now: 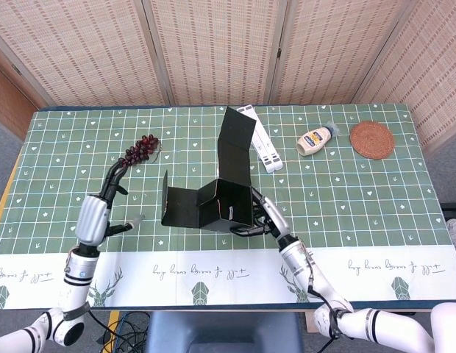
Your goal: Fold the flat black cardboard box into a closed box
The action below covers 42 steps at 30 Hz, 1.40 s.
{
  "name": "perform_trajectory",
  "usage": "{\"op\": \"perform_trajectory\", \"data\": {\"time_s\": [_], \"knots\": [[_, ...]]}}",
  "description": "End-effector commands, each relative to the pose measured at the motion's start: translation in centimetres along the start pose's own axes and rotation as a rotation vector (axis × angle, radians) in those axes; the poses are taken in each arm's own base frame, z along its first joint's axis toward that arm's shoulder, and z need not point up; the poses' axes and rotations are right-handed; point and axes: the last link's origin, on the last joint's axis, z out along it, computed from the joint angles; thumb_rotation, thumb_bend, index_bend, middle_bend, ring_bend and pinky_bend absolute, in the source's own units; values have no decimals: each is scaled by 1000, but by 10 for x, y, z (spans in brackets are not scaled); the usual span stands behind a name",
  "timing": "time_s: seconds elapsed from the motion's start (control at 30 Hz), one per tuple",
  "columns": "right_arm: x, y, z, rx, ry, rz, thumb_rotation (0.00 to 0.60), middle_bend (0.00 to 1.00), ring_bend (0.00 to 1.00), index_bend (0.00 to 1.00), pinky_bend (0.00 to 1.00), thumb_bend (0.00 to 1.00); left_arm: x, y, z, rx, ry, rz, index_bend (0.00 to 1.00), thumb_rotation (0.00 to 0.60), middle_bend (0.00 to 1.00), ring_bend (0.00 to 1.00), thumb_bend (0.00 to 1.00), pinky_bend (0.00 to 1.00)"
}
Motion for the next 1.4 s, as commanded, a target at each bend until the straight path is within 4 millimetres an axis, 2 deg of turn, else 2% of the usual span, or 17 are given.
{"op": "perform_trajectory", "data": {"time_s": [0.03, 0.17, 0.37, 0.7, 0.97, 1.07, 1.2, 1.3, 1.4], "knots": [[-3, 2, 1, -1, -2, 2, 600, 395, 762, 261, 1000, 206, -9, 18, 3, -55, 0, -37, 0, 600, 0, 415, 91, 827], [-9, 5, 1, -9, -12, 0, 600, 395, 762, 262, 1000, 206, -14, 38, 6, -122, 37, -56, 0, 600, 0, 416, 91, 827], [-14, 8, 3, -21, -28, -11, 600, 396, 762, 262, 1000, 206, -18, 54, 10, -200, 53, 1, 0, 600, 0, 417, 91, 827], [-21, 10, 4, -48, -59, -69, 600, 395, 762, 262, 1000, 206, -21, 69, 16, -268, 30, 2, 0, 600, 0, 417, 91, 827], [-28, 8, 11, -73, -80, -156, 600, 396, 762, 262, 1000, 206, -27, 71, 21, -331, 1, 70, 1, 600, 0, 415, 91, 827], [-30, 7, 14, -88, -87, -180, 600, 396, 762, 262, 1000, 206, -29, 69, 21, -361, -16, 99, 73, 600, 13, 418, 91, 826], [-34, 8, 17, -103, -108, -222, 600, 396, 762, 262, 1000, 206, -33, 66, 22, -407, -29, 153, 215, 600, 126, 556, 91, 831], [-36, 8, 20, -106, -116, -254, 600, 395, 762, 262, 1000, 206, -34, 62, 25, -435, -27, 204, 291, 600, 182, 470, 91, 854], [-38, 9, 21, -109, -117, -260, 600, 396, 764, 262, 1000, 206, -32, 58, 27, -447, -5, 248, 345, 600, 235, 512, 91, 857]]}}
